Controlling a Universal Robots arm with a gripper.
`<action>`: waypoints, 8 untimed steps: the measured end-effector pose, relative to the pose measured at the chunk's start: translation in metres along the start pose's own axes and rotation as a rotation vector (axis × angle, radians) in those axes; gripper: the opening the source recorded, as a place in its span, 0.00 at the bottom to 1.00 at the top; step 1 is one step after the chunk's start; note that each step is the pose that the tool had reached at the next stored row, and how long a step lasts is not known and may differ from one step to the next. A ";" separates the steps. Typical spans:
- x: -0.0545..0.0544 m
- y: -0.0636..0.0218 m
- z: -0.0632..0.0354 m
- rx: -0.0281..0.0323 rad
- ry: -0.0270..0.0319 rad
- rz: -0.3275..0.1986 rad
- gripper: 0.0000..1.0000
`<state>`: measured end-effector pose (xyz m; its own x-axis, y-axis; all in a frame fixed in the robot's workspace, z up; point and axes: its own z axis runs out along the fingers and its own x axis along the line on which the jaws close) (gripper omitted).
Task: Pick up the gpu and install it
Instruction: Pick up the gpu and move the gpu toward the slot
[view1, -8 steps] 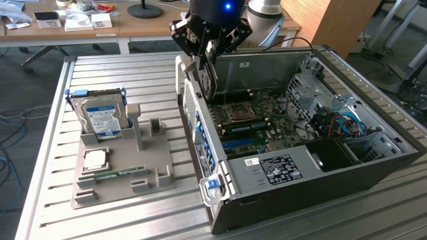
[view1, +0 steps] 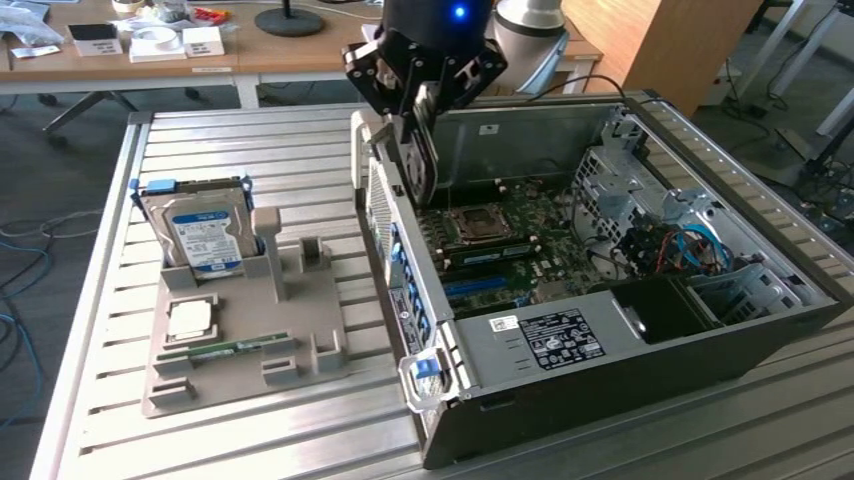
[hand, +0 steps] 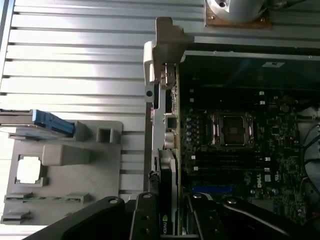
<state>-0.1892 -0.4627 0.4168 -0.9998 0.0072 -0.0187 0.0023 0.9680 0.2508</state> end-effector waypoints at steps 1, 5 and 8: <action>0.000 0.0000 0.0001 0.0111 0.0005 0.000 0.27; 0.000 0.0000 0.0000 0.0469 0.0020 0.000 0.27; 0.000 -0.0001 0.0000 0.0463 0.0019 0.000 0.27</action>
<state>-0.1892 -0.4627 0.4168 -0.9998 0.0063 -0.0169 0.0027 0.9786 0.2057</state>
